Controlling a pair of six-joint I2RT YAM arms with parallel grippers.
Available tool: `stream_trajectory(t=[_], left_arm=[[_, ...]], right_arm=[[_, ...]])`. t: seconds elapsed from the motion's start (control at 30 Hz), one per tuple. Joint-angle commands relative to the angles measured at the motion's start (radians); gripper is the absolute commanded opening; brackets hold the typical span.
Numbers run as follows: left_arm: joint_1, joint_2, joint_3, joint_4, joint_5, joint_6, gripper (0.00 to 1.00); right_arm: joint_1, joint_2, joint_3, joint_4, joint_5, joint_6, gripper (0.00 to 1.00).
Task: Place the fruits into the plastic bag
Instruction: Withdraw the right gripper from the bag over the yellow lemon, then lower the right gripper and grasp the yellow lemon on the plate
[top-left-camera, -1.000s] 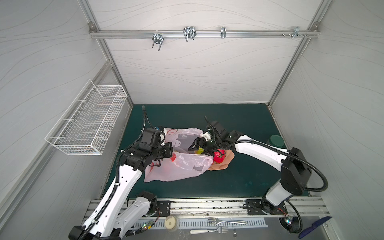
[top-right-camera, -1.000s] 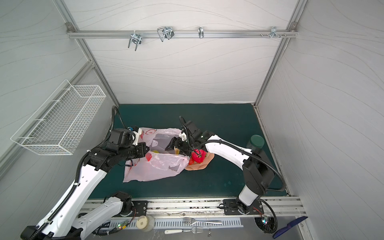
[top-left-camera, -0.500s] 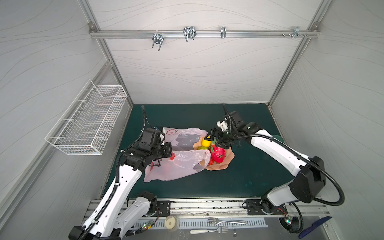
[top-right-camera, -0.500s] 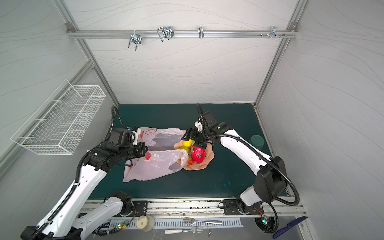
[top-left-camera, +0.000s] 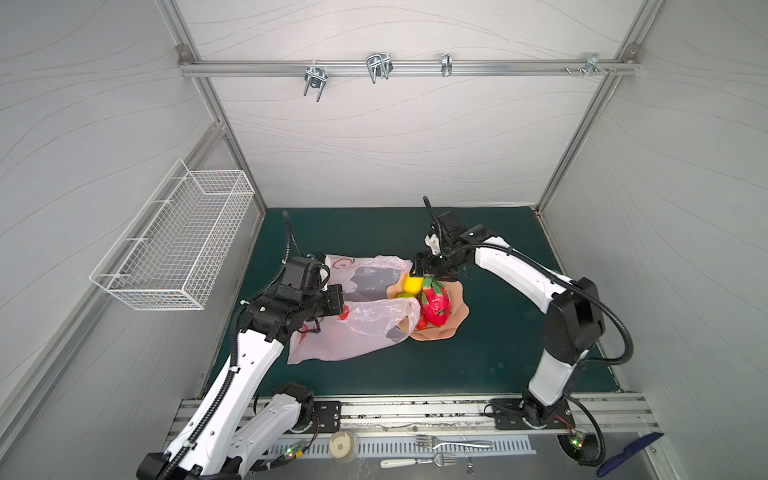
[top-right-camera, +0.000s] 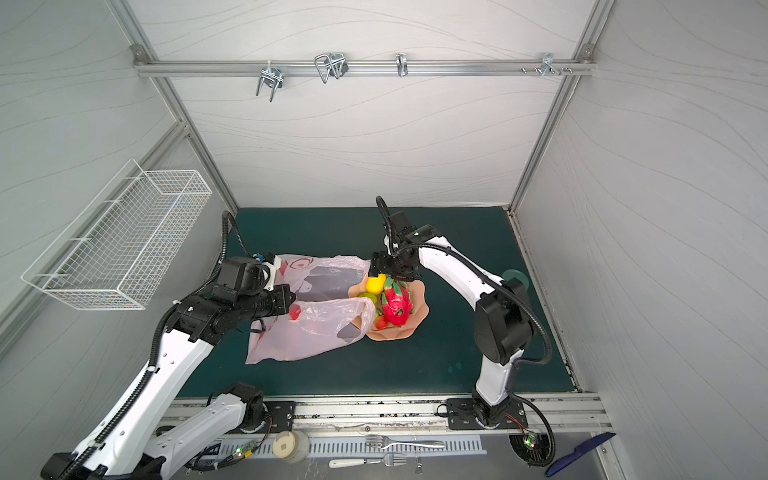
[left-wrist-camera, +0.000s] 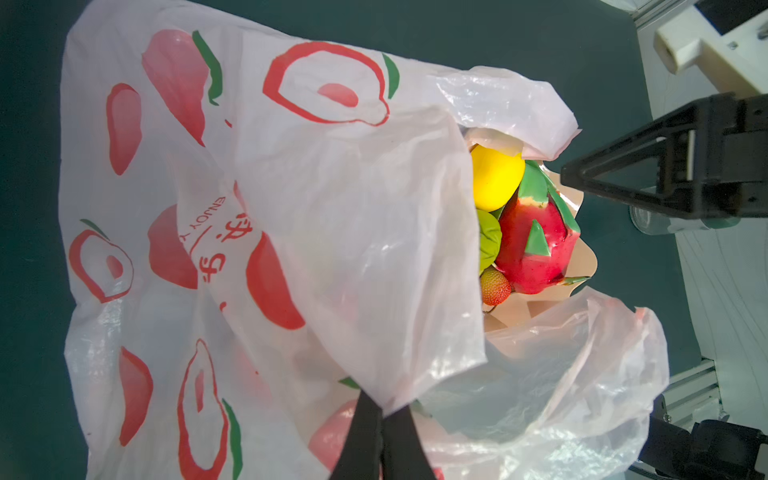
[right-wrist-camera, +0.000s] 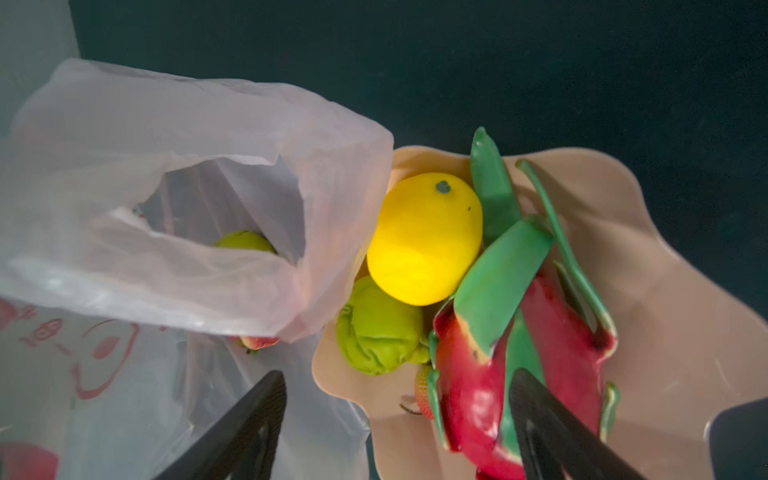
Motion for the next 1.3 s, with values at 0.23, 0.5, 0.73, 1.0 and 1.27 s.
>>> stream_trajectory(t=[0.23,0.5,0.73,1.0,1.27], left_arm=[[0.0,-0.013,0.021,-0.021,0.002,0.013,0.0],[0.0,-0.02,0.016,-0.03,-0.004,0.008,0.0],[0.0,-0.018,0.017,-0.031,-0.002,0.008,0.0],[0.0,-0.016,0.018,-0.033,-0.002,0.007,0.0],[0.0,-0.016,0.01,-0.031,0.002,0.005,0.0]], right_arm=[[0.033,0.139,0.1,-0.016,0.116,-0.188,0.85],[0.035,0.194,0.121,0.018,0.121,-0.249,0.85],[0.051,0.235,0.131,0.043,0.121,-0.288,0.85],[0.057,0.257,0.128,0.05,0.118,-0.308,0.81],[0.066,0.25,0.124,0.043,0.128,-0.291,0.73]])
